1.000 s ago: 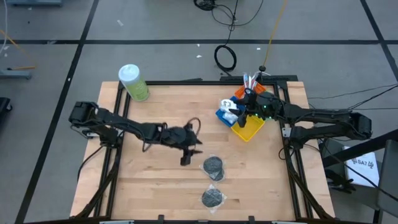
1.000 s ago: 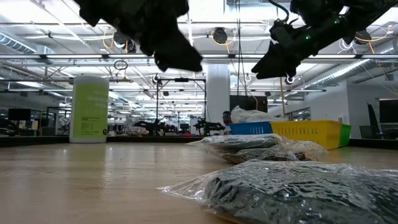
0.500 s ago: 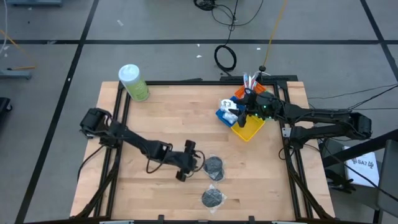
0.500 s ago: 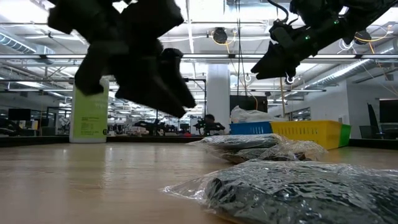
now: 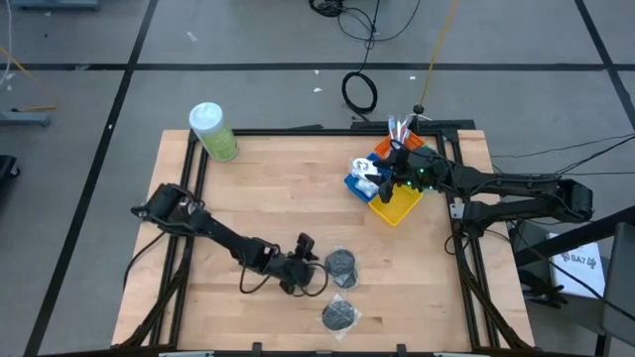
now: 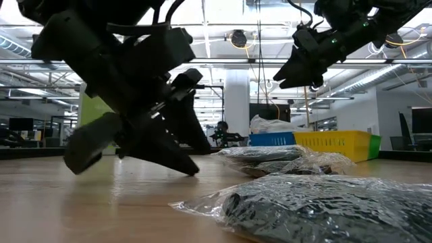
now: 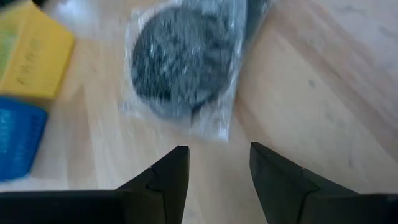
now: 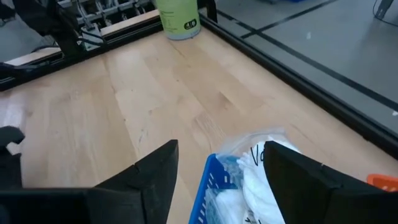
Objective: Pick & Place Travel size toiletries
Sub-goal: Put the black hairbrush into the yellow bin
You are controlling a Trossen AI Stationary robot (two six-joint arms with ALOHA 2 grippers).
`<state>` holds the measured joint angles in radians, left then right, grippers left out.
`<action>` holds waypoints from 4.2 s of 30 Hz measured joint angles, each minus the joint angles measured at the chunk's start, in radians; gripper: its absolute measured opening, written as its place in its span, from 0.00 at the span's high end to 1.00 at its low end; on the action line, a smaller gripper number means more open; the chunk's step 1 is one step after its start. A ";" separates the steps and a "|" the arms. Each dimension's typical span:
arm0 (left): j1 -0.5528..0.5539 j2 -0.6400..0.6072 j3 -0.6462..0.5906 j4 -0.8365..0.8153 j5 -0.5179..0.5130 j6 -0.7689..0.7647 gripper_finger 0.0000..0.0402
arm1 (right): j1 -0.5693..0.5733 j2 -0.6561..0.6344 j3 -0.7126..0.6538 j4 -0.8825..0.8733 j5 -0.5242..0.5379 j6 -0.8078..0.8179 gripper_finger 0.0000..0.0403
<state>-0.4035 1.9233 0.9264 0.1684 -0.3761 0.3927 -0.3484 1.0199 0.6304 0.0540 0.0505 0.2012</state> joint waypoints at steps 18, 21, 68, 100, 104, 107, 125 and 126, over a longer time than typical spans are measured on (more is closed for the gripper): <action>0.057 0.054 0.000 0.180 -0.017 0.078 0.62 | 0.003 0.000 0.000 -0.006 0.000 0.000 0.46; 0.067 0.054 0.000 0.180 -0.017 0.078 0.64 | 0.003 0.000 0.000 -0.012 0.000 -0.001 0.46; 0.237 -0.290 0.165 0.315 0.062 0.566 1.00 | 0.001 -0.144 -0.108 0.180 -0.281 0.044 0.34; 0.212 -0.368 0.233 0.192 0.038 0.584 1.00 | 0.148 0.220 -0.202 1.139 -0.682 0.221 0.27; 0.224 -0.368 0.233 0.185 0.043 0.560 1.00 | 0.173 0.260 -0.154 1.113 -0.679 0.196 0.28; 0.230 -0.368 0.232 0.176 0.046 0.542 1.00 | 0.174 0.293 -0.135 1.108 -0.669 0.175 0.31; 0.230 -0.367 0.231 0.183 0.037 0.335 0.97 | 0.187 0.291 -0.132 1.063 -0.652 0.150 0.93; 0.227 -0.366 0.230 0.186 0.033 0.306 0.96 | 0.187 0.285 -0.132 1.041 -0.650 0.150 0.92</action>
<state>-0.1765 1.5570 1.1568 0.3542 -0.3428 0.6983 -0.1616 1.3051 0.4984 1.0946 -0.5990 0.3511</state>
